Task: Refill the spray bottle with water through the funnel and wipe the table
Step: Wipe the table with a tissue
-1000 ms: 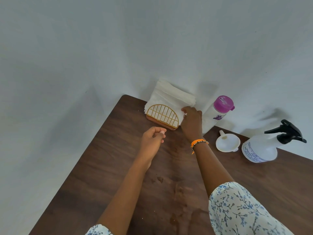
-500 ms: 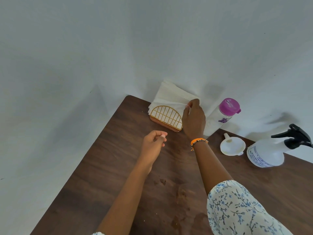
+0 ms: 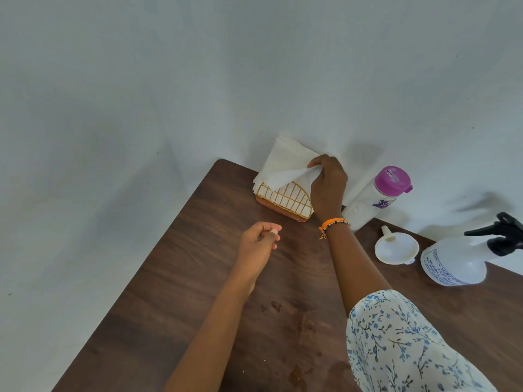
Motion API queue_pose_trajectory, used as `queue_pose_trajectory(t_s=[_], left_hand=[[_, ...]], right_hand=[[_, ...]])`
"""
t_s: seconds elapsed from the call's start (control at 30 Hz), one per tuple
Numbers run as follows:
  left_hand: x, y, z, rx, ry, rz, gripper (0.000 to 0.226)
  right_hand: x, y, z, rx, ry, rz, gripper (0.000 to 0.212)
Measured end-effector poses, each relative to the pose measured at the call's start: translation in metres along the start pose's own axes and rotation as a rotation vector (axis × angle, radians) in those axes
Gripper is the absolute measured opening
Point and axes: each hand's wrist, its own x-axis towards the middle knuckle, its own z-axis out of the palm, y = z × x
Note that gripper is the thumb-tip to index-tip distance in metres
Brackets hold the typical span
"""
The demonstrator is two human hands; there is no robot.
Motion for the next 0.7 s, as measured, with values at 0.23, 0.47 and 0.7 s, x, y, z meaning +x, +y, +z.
queue_pose_trajectory(t_s=[0.23, 0.47, 0.7], left_hand=[[0.0, -0.007, 0.0, -0.005, 0.009, -0.008, 0.018], [0.0, -0.011, 0.001, -0.015, 0.016, -0.001, 0.019], [-0.013, -0.016, 0.001, -0.149, 0.034, 0.058, 0.03]], right_hand=[[0.013, -0.01, -0.005, 0.198, 0.001, 0.108, 0.03], [0.001, -0.033, -0.03, 0.333, 0.072, 0.187, 0.031], [-0.054, -0.064, -0.075, 0.632, -0.105, 0.327, 0.033]])
